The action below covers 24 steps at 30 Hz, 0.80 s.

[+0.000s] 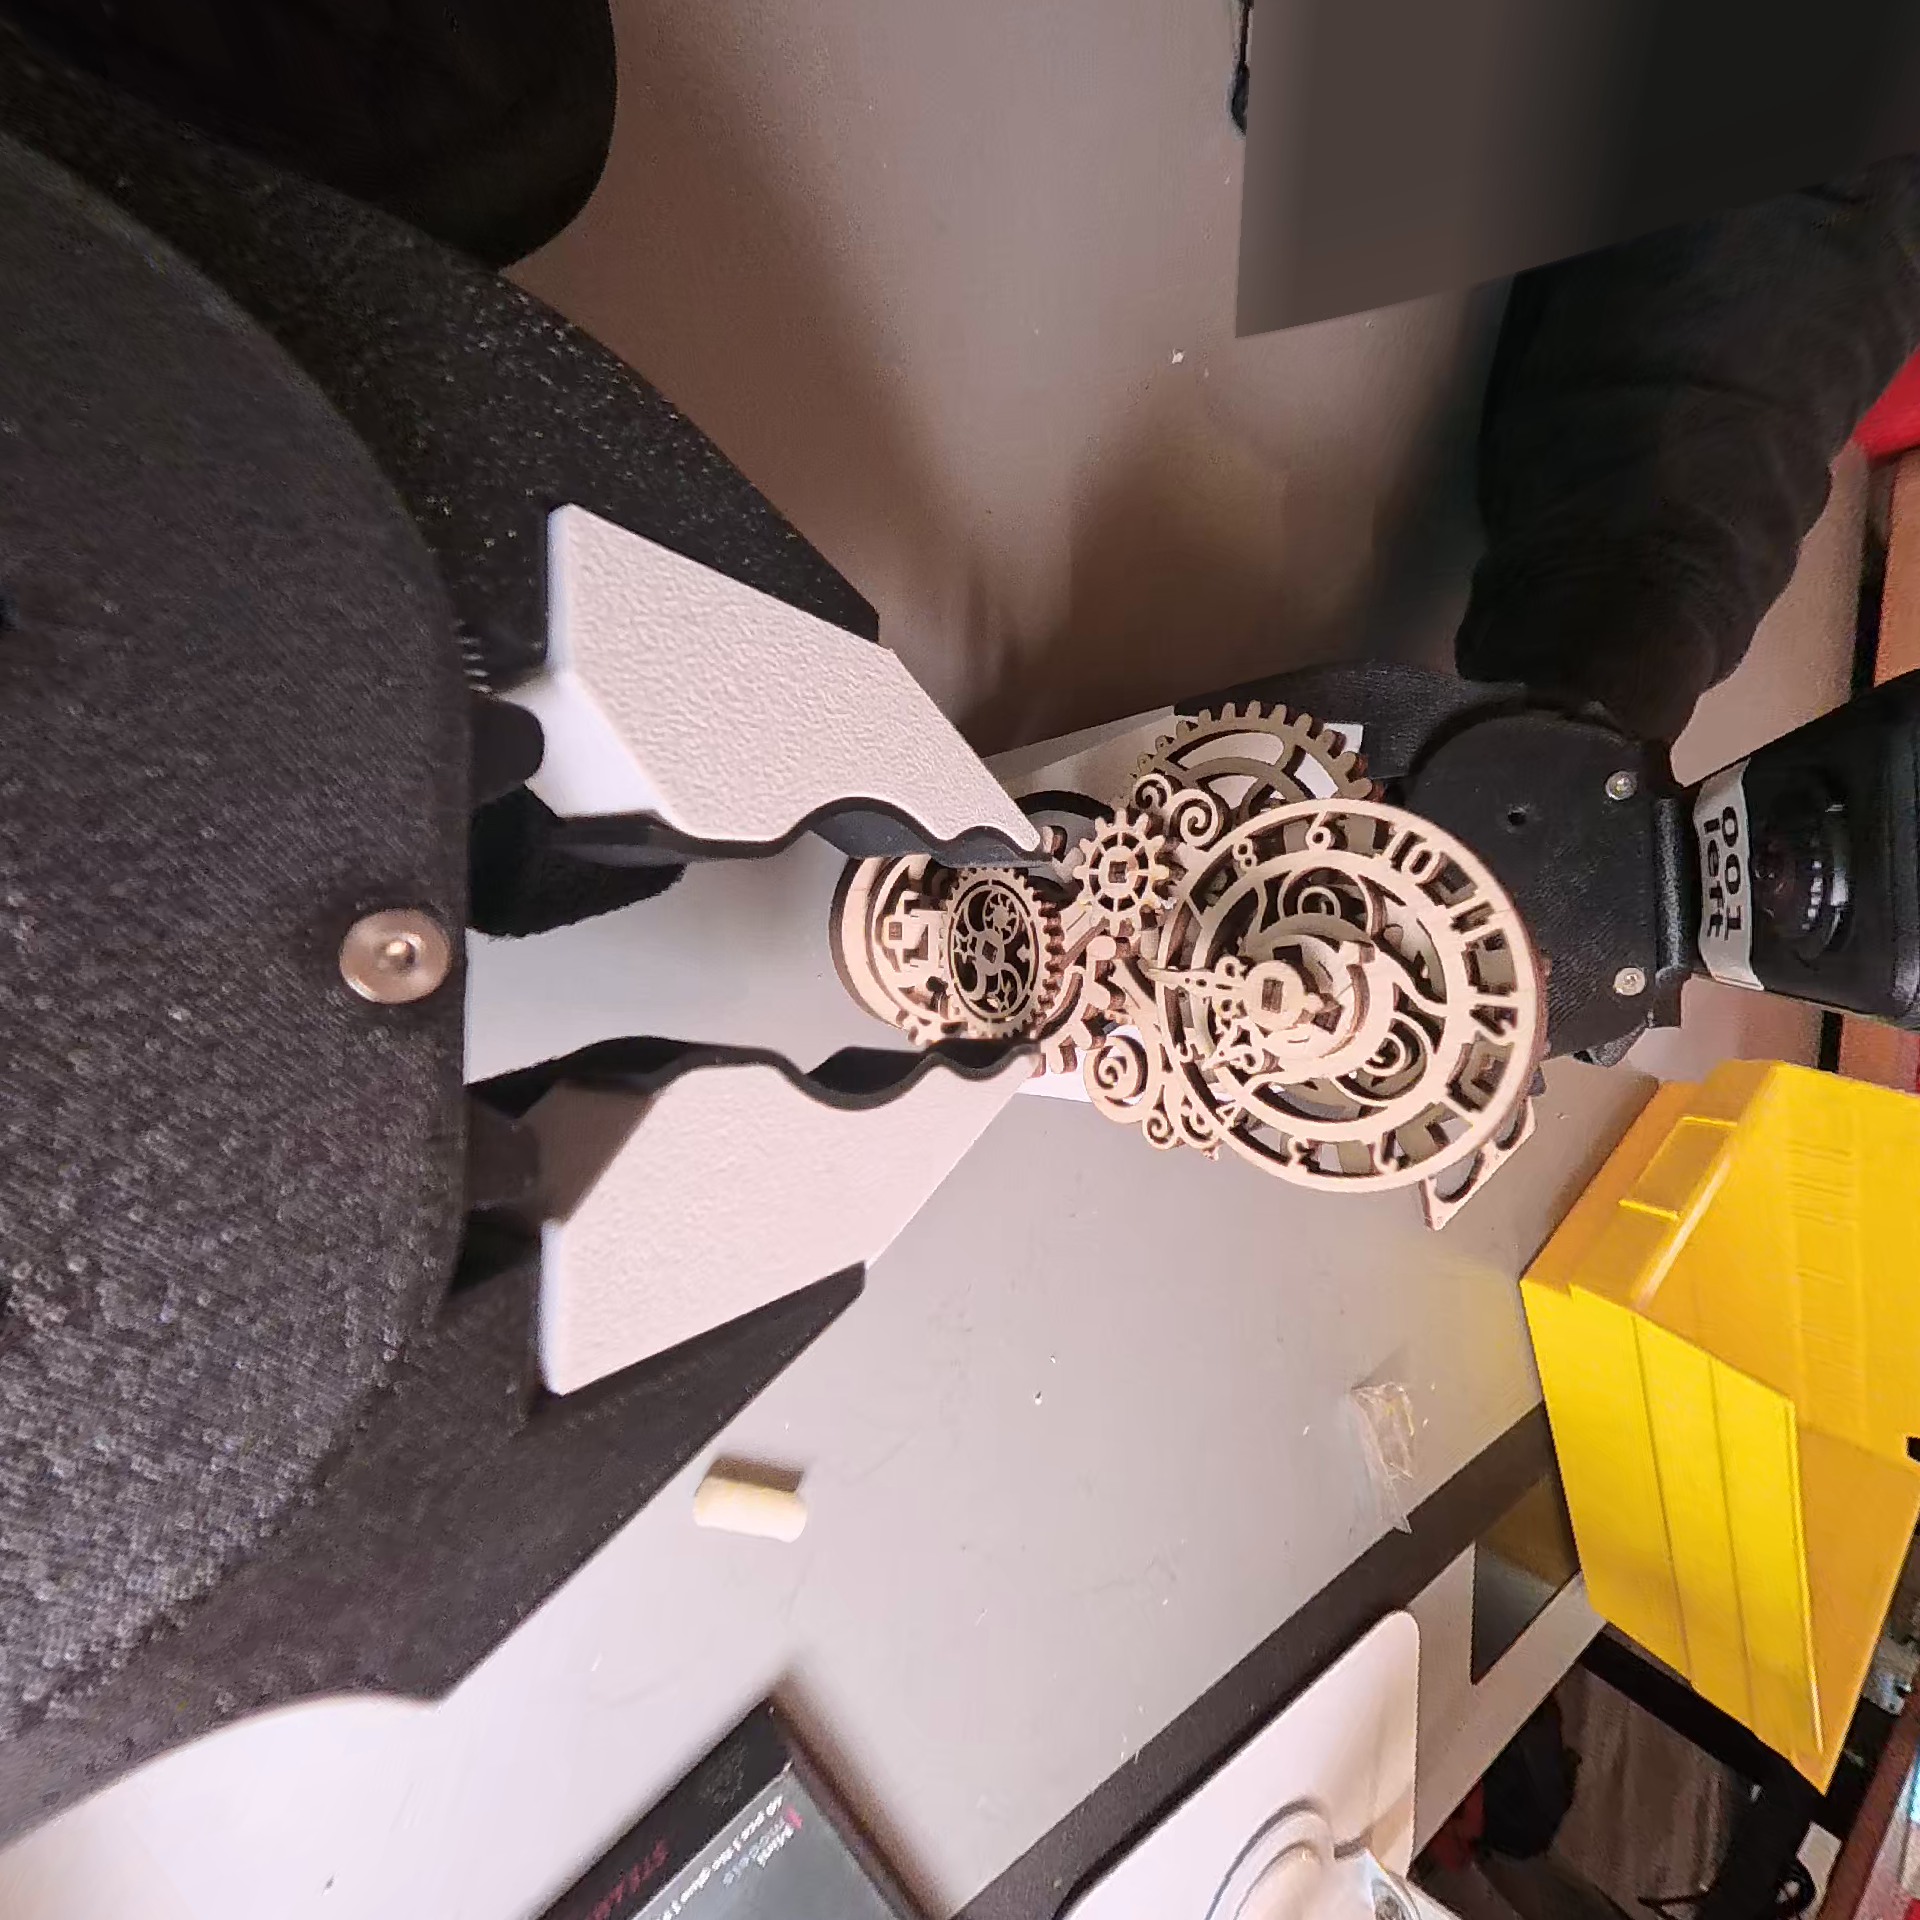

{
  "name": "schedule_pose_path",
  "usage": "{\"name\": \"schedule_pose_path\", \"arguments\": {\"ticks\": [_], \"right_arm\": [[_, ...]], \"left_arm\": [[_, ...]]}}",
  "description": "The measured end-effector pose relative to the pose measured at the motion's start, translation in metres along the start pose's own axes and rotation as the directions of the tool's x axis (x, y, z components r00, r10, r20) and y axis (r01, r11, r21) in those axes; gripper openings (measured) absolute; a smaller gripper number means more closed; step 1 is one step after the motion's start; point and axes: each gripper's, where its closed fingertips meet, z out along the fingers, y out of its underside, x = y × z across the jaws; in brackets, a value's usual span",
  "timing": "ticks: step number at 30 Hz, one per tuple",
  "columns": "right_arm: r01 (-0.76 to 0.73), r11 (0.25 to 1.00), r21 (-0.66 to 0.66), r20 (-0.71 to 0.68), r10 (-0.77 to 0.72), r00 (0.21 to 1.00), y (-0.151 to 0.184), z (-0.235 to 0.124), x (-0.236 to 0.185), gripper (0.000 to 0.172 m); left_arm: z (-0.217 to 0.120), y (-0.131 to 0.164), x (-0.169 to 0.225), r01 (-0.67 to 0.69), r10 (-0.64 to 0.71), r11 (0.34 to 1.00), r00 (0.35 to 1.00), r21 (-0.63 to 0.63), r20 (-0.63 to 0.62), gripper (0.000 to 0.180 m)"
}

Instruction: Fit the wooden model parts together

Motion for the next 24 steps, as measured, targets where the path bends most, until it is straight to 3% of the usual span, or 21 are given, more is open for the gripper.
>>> {"name": "schedule_pose_path", "arguments": {"ticks": [6,10,14,24], "right_arm": [[-0.001,1.0,-0.008,-0.005,0.001,1.0,0.001,-0.003,0.001,0.031],[0.004,1.0,-0.026,-0.008,-0.004,1.0,0.0,-0.005,0.0,0.053],[0.01,0.999,-0.033,-0.022,-0.011,1.0,0.002,0.0,0.002,0.06],[-0.028,0.998,0.06,0.0,0.028,1.0,-0.01,-0.004,0.003,0.042]], "left_arm": [[0.0,0.0,0.0,0.0,0.0,1.0,1.0,0.0,0.0,0.061],[0.0,0.0,0.0,0.0,0.0,1.0,1.0,0.0,0.0,0.061],[0.0,0.0,0.0,0.0,0.0,1.0,1.0,0.0,0.0,0.061],[0.0,0.0,0.0,0.0,0.0,1.0,1.0,0.0,-0.003,0.061]]}}
